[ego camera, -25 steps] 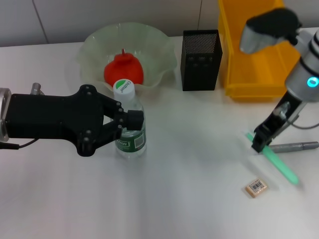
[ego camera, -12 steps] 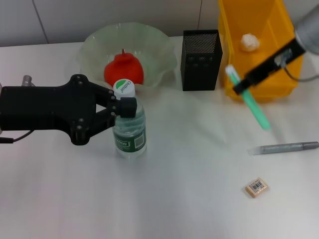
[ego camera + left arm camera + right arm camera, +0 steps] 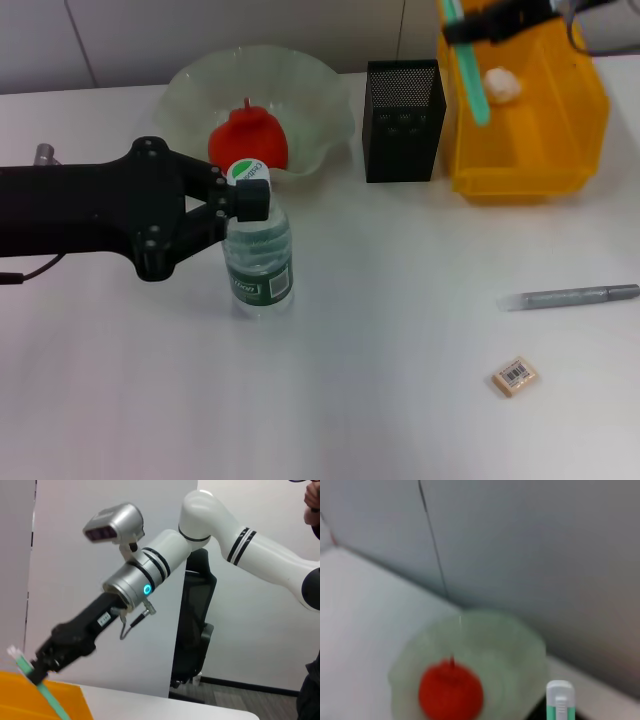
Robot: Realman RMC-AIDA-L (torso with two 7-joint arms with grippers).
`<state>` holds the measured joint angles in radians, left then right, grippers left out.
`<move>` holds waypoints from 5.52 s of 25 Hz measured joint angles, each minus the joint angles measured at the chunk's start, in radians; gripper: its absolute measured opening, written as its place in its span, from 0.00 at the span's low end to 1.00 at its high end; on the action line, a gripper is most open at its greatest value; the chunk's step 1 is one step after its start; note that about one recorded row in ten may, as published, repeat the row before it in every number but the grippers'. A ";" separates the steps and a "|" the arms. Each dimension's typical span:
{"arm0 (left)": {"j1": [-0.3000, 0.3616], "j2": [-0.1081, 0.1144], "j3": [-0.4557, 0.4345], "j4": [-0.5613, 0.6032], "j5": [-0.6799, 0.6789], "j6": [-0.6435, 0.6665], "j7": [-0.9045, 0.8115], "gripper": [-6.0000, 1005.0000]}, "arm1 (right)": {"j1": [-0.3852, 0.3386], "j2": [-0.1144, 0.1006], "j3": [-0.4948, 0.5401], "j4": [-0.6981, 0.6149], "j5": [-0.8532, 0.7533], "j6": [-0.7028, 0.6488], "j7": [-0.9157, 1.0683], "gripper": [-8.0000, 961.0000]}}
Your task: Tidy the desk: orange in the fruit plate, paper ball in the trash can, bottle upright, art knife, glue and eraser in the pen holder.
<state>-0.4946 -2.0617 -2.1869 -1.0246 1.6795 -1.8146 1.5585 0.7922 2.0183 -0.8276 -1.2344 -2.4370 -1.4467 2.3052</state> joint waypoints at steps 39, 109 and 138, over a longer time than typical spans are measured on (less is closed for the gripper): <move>0.004 0.002 -0.050 0.015 -0.003 0.003 0.004 0.01 | 0.048 -0.061 0.049 0.615 0.423 0.419 -0.634 0.21; 0.016 0.009 -0.051 0.038 -0.003 0.000 0.025 0.01 | 0.019 -0.063 0.030 0.104 0.149 -0.027 -0.063 0.33; 0.021 0.002 -0.050 0.077 0.007 0.025 0.025 0.01 | -0.140 0.059 -0.150 -0.076 0.003 -0.420 0.247 0.33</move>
<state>-0.4741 -2.0601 -2.2371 -0.9477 1.6863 -1.7896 1.5830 0.6519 2.0776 -0.9775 -1.3105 -2.4342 -1.8671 2.5524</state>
